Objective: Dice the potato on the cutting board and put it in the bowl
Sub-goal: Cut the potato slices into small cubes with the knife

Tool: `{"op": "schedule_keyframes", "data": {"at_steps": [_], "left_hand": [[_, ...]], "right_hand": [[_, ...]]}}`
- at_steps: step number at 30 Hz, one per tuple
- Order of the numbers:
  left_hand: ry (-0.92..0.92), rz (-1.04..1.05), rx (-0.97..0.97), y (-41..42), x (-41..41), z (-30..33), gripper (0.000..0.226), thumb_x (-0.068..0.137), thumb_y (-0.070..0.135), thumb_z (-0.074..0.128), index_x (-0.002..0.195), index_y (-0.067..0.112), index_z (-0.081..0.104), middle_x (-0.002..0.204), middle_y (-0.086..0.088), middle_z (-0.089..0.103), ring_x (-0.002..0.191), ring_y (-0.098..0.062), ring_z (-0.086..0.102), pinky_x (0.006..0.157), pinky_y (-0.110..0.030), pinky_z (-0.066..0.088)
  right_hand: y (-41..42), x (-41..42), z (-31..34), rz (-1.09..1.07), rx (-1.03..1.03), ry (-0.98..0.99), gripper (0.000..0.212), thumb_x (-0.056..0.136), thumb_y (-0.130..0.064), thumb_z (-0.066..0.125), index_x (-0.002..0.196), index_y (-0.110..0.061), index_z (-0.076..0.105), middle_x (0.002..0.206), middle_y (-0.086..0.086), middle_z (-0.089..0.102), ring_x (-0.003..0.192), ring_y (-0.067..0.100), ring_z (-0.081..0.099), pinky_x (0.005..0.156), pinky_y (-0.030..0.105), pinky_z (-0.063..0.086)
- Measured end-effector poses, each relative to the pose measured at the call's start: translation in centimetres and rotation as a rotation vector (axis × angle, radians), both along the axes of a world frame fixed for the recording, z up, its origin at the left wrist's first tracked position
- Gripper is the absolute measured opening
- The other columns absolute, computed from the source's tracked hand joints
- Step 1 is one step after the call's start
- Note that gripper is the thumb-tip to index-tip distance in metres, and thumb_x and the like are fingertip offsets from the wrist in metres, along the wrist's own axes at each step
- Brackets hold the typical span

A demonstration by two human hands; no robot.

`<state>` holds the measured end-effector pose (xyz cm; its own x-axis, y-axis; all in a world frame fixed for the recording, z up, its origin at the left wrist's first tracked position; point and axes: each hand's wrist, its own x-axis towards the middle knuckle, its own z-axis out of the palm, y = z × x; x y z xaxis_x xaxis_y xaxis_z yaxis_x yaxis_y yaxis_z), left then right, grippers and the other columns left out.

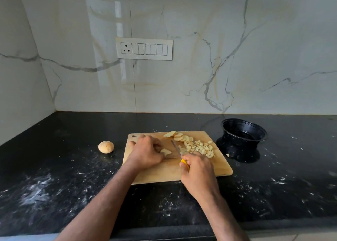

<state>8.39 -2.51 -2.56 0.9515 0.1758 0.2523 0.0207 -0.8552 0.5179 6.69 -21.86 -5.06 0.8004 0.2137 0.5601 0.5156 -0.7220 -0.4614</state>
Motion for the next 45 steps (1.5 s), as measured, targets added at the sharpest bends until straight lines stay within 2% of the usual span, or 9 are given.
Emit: {"op": "schedule_keyframes", "data": {"at_steps": [5,9,17,26,32,35,40,43,45], "left_hand": [[0.002,-0.001,-0.036,-0.4,-0.2,0.1,0.017,0.077,0.032,0.079,0.068,0.037,0.065,0.068,0.014,0.063,0.078,-0.011,0.059,0.093,-0.053,0.048],[-0.041,0.019,-0.055,-0.6,-0.1,0.1,0.006,0.076,0.029,0.079,0.077,0.033,0.075,0.067,0.019,0.063,0.082,-0.011,0.06,0.096,-0.051,0.046],[-0.05,0.062,-0.073,-0.7,0.4,-0.1,0.013,0.075,0.026,0.078,0.088,0.028,0.08,0.066,0.024,0.059,0.092,-0.011,0.061,0.101,-0.053,0.044],[-0.055,0.094,-0.158,-1.0,0.6,-0.4,0.007,0.074,0.021,0.078,0.081,0.024,0.08,0.07,0.017,0.067,0.087,-0.012,0.064,0.096,-0.05,0.048],[-0.035,0.116,-0.188,-1.5,0.4,-0.2,0.011,0.075,0.02,0.077,0.085,0.024,0.08,0.075,0.017,0.065,0.094,-0.015,0.065,0.099,-0.048,0.047],[-0.035,0.116,-0.185,-1.4,0.3,-0.2,0.013,0.076,0.022,0.078,0.089,0.024,0.081,0.074,0.021,0.063,0.095,-0.012,0.064,0.1,-0.047,0.046],[-0.039,0.032,-0.182,-0.5,0.1,-0.3,0.016,0.077,0.017,0.081,0.092,0.022,0.082,0.073,0.02,0.066,0.081,-0.008,0.064,0.08,-0.027,0.054],[-0.037,0.018,-0.179,-0.1,0.2,-0.3,0.012,0.075,0.019,0.085,0.086,0.022,0.081,0.073,0.016,0.069,0.073,-0.004,0.063,0.062,-0.015,0.049],[-0.044,0.028,-0.17,-0.1,0.2,-0.3,0.009,0.075,0.022,0.086,0.08,0.023,0.079,0.07,0.015,0.068,0.069,-0.003,0.062,0.059,-0.017,0.049]], "right_hand": [[1.0,-0.4,0.1,0.047,-0.056,0.003,0.022,0.093,-0.019,0.067,0.113,-0.017,0.075,0.1,-0.006,0.067,0.086,0.006,0.059,0.077,0.018,0.055],[1.6,0.1,0.6,0.056,-0.073,0.006,0.026,0.094,-0.02,0.066,0.119,-0.016,0.073,0.11,-0.005,0.069,0.097,0.009,0.063,0.084,0.022,0.056],[2.4,0.6,1.0,0.064,-0.105,0.012,0.024,0.093,-0.02,0.067,0.115,-0.015,0.074,0.108,-0.003,0.07,0.09,0.01,0.064,0.079,0.021,0.057],[2.7,0.7,1.3,0.082,-0.209,0.033,0.011,0.092,-0.014,0.066,0.1,-0.015,0.074,0.098,-0.004,0.063,0.078,0.009,0.058,0.066,0.02,0.05],[1.6,0.4,1.1,0.105,-0.2,0.038,0.016,0.093,-0.016,0.067,0.108,-0.016,0.074,0.101,-0.007,0.063,0.08,0.004,0.052,0.058,0.005,0.036],[0.8,-0.4,1.0,0.12,-0.196,0.041,0.024,0.094,-0.015,0.066,0.117,-0.016,0.073,0.111,-0.006,0.067,0.093,0.006,0.062,0.078,0.014,0.053],[-0.8,-0.6,0.9,0.045,-0.149,0.046,0.012,0.091,-0.01,0.065,0.097,-0.014,0.076,0.091,-0.012,0.059,0.079,0.004,0.054,0.068,0.007,0.043],[-1.1,-0.6,0.5,0.036,-0.052,0.055,0.014,0.091,-0.011,0.067,0.099,-0.015,0.077,0.092,-0.009,0.064,0.083,0.007,0.06,0.078,0.026,0.056],[-0.4,-0.6,0.5,0.05,-0.017,0.062,0.02,0.092,-0.015,0.068,0.11,-0.015,0.076,0.1,-0.007,0.067,0.091,0.008,0.061,0.084,0.029,0.056]]}}
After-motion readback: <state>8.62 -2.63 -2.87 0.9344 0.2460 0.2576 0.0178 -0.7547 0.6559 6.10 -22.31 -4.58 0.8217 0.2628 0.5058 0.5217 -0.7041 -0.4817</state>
